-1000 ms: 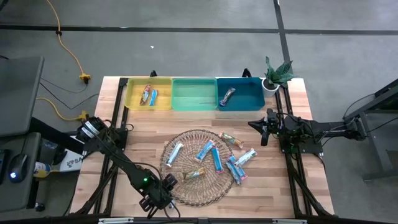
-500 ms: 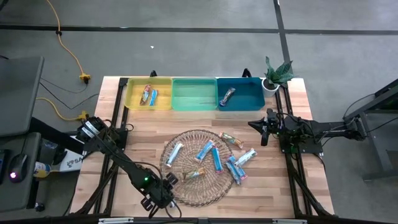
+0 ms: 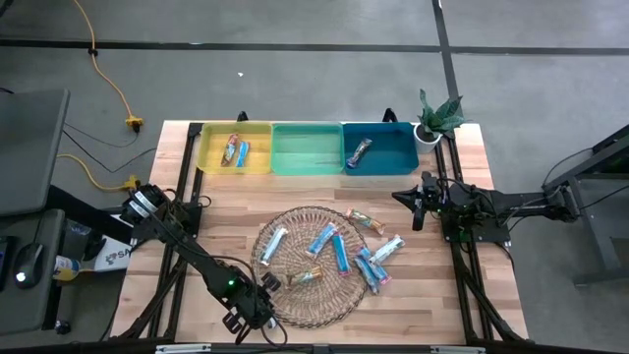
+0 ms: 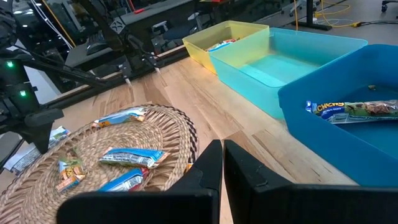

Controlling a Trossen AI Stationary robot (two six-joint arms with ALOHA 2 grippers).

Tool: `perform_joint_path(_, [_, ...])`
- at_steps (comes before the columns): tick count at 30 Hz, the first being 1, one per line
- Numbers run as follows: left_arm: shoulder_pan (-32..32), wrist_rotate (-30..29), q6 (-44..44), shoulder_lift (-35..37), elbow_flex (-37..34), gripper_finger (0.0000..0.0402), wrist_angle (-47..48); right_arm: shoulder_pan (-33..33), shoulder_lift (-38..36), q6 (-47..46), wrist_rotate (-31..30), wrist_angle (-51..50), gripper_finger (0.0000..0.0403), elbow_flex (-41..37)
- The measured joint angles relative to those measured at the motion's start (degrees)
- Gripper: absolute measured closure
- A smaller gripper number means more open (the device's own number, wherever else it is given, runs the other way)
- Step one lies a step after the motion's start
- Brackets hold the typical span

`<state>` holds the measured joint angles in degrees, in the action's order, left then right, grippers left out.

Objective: Pick and place Granola Bars by type
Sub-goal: Put the bottom blue granola bar into the blue bin

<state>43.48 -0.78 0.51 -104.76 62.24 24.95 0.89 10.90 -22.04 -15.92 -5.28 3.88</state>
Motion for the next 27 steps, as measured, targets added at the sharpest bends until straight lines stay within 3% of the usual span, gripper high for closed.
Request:
perform_joint_path(11, [0.1, 0.4, 0.0, -0.1, 3.0, 0.0359, 4.9, 0.0, 0.0, 0.0, 0.0, 0.0, 0.0402, 0.0])
perform_joint_path(27, [0.1, 1.8, -1.4, 0.0, 14.8, 0.0362, 24.6, 0.0, 0.0, 0.0, 0.0, 0.0, 0.0402, 0.0])
